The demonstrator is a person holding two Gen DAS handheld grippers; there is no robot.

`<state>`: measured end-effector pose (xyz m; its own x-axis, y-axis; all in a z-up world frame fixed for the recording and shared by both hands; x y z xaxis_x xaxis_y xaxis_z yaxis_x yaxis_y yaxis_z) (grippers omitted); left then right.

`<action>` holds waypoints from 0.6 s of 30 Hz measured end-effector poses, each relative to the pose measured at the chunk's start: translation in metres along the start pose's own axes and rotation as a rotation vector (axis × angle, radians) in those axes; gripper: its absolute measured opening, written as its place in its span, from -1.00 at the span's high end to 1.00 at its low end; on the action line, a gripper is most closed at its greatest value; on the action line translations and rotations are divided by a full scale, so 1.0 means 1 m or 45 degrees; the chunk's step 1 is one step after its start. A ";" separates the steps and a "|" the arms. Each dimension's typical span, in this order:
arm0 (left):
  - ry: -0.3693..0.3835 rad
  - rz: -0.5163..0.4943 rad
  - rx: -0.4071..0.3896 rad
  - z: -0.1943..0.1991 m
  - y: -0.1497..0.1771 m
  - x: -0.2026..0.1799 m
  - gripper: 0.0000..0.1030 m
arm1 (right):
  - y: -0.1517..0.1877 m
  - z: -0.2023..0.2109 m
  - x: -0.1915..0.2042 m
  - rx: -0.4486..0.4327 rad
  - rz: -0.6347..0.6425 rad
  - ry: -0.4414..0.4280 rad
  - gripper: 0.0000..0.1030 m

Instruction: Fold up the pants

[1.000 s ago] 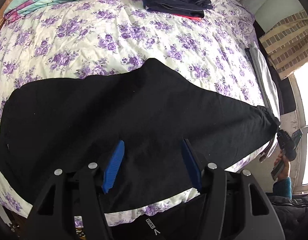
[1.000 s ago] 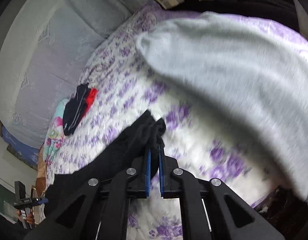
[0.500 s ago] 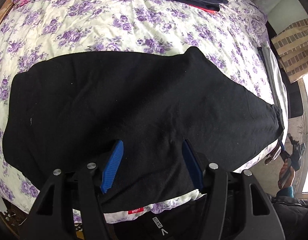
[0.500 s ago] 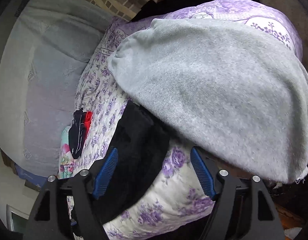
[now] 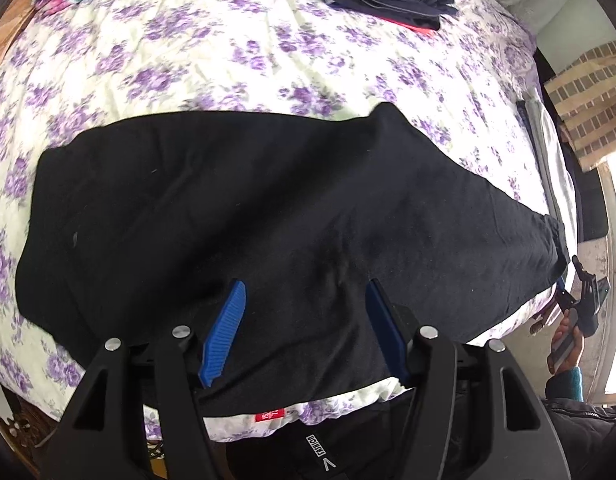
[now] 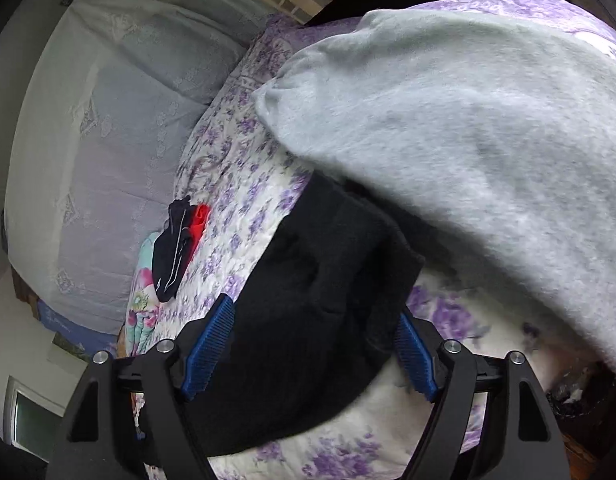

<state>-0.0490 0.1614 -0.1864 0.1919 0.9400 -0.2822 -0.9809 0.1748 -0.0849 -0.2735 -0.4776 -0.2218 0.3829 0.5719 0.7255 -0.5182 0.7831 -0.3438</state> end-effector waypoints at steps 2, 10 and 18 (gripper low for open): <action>0.001 0.048 -0.015 0.002 0.005 0.010 -0.18 | -0.001 -0.004 0.010 -0.007 0.096 0.103 -0.45; -0.017 0.192 -0.097 0.018 0.024 0.052 -0.18 | -0.017 0.009 0.009 0.044 0.091 0.121 0.76; -0.078 0.296 -0.202 0.046 -0.001 0.102 -0.19 | -0.012 0.008 -0.014 0.132 -0.003 0.338 0.16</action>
<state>-0.0295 0.2706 -0.1711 -0.0445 0.9662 -0.2539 -0.9804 -0.0911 -0.1748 -0.2786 -0.4972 -0.2225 0.5642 0.6249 0.5397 -0.5875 0.7631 -0.2694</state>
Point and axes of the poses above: each gripper's, at about its wrist camera, not at the fingertips, and z roughly against the way its jaws point, x to its left, y to its underside, the point moved 2 cm from there along -z, roughly the way its jaws point, and after that the axes turned 7 degrees about x, right-handed, at the moved point
